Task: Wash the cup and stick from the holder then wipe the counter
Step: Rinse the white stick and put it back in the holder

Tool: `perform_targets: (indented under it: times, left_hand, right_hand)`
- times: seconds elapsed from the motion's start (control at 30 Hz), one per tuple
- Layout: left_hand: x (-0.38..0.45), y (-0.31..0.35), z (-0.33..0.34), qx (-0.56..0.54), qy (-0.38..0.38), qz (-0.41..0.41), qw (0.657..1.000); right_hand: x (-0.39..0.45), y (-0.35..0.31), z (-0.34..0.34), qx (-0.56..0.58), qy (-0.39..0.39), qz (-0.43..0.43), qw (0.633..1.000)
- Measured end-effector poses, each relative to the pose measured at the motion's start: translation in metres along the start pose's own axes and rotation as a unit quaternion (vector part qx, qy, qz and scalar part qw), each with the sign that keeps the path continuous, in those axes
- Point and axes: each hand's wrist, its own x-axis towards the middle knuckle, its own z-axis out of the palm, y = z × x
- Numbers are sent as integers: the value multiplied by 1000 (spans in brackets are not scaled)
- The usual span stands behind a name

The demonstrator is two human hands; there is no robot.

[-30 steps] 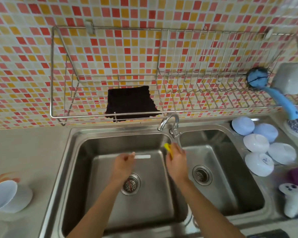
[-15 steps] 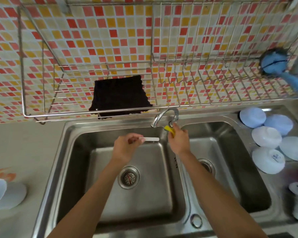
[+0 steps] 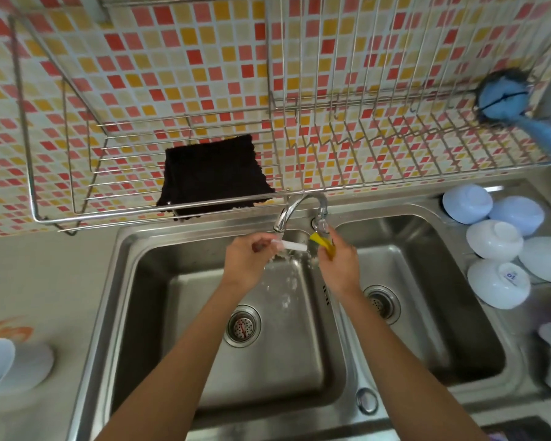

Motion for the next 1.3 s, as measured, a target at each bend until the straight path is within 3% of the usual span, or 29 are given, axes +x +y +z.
perform_targets:
  times: [0.2, 0.27, 0.33, 0.43, 0.5, 0.7, 0.9, 1.1, 1.3]
  left_hand:
    - [-9, -5, -16, 20, 15, 5, 1000]
    - [-13, -8, -24, 27, 24, -4, 999]
    - [-17, -12, -34, 36, 37, -11, 999]
    - [-23, -18, -49, 48, 59, -15, 997]
    - [-26, -23, -59, 52, 74, -24, 996]
    - [-37, -45, -77, 57, 98, -45, 992]
    - [-49, -59, -77, 88, 96, -52, 990]
    - [-48, -58, -73, 81, 92, -62, 990]
    - [-46, -59, -70, 84, 93, -62, 990]
  right_hand:
    - [-27, -14, 4, 172, -23, 143, 974]
    - [-29, -23, 12, 268, -68, 232, 932]
    - [-30, -33, 19, 365, -124, 312, 868]
    - [-32, -46, 22, 466, -172, 356, 792]
    - [-33, -53, 22, 490, -212, 342, 773]
    - [-28, -65, 22, 360, -236, 231, 873]
    - [-21, -64, 27, 179, -177, 107, 962]
    - [-21, -70, 20, 36, -145, 5, 989]
    - [-13, -66, 16, -12, -119, 7, 993]
